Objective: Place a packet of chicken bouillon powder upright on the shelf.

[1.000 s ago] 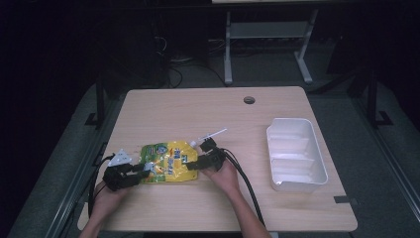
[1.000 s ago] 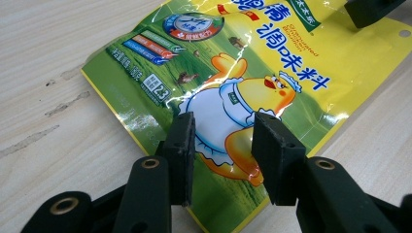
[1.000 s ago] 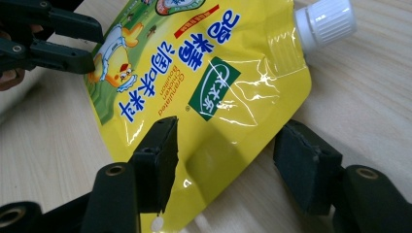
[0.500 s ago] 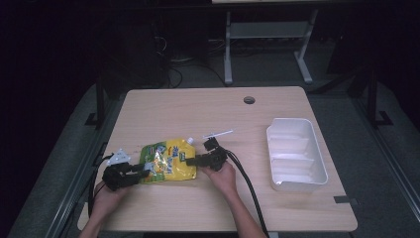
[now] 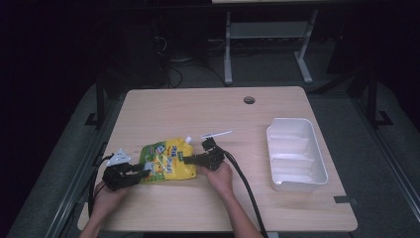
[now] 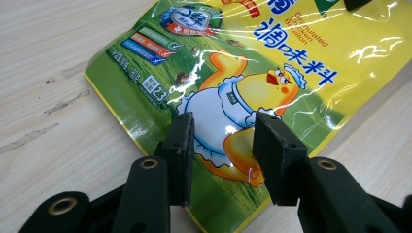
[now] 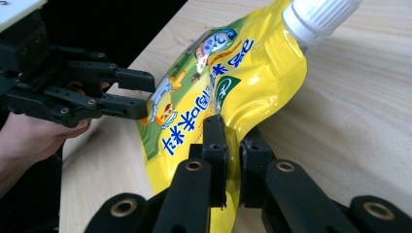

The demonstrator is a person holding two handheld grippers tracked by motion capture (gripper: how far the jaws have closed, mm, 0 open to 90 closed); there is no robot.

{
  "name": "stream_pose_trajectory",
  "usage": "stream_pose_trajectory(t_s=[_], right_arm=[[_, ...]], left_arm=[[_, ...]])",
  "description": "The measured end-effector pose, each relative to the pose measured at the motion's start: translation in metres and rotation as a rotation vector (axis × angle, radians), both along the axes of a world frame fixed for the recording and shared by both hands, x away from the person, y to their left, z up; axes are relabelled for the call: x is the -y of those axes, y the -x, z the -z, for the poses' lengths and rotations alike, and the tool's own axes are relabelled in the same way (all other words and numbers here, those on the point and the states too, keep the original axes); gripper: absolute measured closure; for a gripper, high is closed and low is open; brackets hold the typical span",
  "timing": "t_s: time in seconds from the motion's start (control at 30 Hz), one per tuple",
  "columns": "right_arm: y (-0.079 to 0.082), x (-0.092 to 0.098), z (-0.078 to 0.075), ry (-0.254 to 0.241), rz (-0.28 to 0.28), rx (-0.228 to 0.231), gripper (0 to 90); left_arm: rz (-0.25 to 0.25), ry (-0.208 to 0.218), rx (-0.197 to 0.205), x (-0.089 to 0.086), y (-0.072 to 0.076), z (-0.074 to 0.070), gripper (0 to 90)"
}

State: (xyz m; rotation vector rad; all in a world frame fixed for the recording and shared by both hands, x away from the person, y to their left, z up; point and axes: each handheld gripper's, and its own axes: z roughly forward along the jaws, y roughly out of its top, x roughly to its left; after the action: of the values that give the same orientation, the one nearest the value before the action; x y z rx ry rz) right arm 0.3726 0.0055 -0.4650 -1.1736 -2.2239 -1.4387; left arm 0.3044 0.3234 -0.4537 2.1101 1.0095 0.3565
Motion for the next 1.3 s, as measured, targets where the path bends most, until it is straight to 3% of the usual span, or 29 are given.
stream_pose_trajectory(t_s=[0.23,0.3,0.57,0.7,0.87,1.0,1.07,1.13,1.3], right_arm=[[0.003,0.007,-0.02,0.009,-0.034,0.071,86.5],[0.004,0.015,-0.032,0.025,-0.053,0.11,87.1],[0.009,0.034,-0.061,0.053,-0.101,0.174,89.2],[0.012,0.041,-0.079,0.084,-0.13,0.206,89.6],[0.021,0.044,-0.106,0.132,-0.192,0.276,89.8],[0.027,0.045,-0.122,0.133,-0.243,0.318,89.9],[0.033,0.043,-0.137,0.162,-0.302,0.358,89.9],[0.037,0.041,-0.145,0.201,-0.334,0.374,89.9],[0.044,0.038,-0.155,0.232,-0.413,0.399,90.0]], left_arm=[[0.019,0.013,0.017,0.003,0.002,-0.005,52.6],[0.025,0.03,0.019,0.005,0.002,-0.006,50.2],[0.06,0.142,0.049,0.009,0.007,-0.019,41.8],[0.095,0.172,0.049,0.015,0.008,-0.025,38.3],[0.138,0.182,0.063,0.026,0.009,-0.034,29.6],[0.164,0.205,0.089,0.03,0.01,-0.045,25.0],[0.182,0.237,0.11,0.034,0.009,-0.054,22.5],[0.195,0.244,0.117,0.037,0.01,-0.058,20.4],[0.235,0.257,0.117,0.043,0.014,-0.061,18.7]])
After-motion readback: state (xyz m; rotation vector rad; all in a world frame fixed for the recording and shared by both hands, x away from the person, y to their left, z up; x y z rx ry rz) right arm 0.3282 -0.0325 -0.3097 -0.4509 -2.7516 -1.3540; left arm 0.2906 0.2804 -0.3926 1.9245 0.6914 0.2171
